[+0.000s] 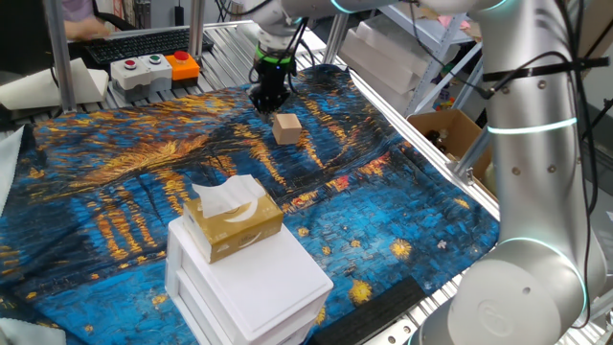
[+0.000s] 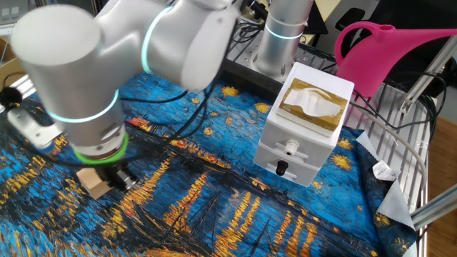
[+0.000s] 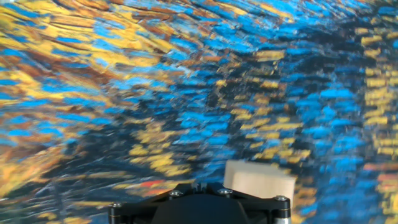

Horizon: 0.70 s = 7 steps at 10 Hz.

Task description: Approach and touch the side of the small block

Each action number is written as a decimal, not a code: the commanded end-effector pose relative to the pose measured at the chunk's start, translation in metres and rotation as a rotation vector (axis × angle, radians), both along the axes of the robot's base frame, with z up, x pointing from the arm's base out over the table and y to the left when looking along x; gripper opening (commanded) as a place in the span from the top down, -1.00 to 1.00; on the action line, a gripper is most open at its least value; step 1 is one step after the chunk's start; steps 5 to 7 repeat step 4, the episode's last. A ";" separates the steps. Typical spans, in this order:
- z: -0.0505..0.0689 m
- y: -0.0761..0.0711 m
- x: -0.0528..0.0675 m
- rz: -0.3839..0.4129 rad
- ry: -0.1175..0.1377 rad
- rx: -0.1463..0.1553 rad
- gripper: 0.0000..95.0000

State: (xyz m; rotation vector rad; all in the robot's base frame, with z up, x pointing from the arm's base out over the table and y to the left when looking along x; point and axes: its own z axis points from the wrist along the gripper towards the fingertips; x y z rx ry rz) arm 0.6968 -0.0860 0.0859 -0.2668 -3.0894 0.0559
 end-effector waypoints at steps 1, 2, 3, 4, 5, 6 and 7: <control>0.006 0.007 -0.005 -0.056 0.009 -0.016 1.00; 0.008 0.008 -0.007 -0.068 0.008 -0.028 1.00; 0.010 0.009 -0.008 -0.074 0.013 -0.036 1.00; 0.010 0.010 -0.009 -0.075 0.021 -0.037 1.00; 0.010 0.010 -0.009 -0.075 0.021 -0.037 1.00; 0.010 0.010 -0.009 -0.075 0.021 -0.037 1.00; 0.010 0.010 -0.009 -0.075 0.021 -0.037 1.00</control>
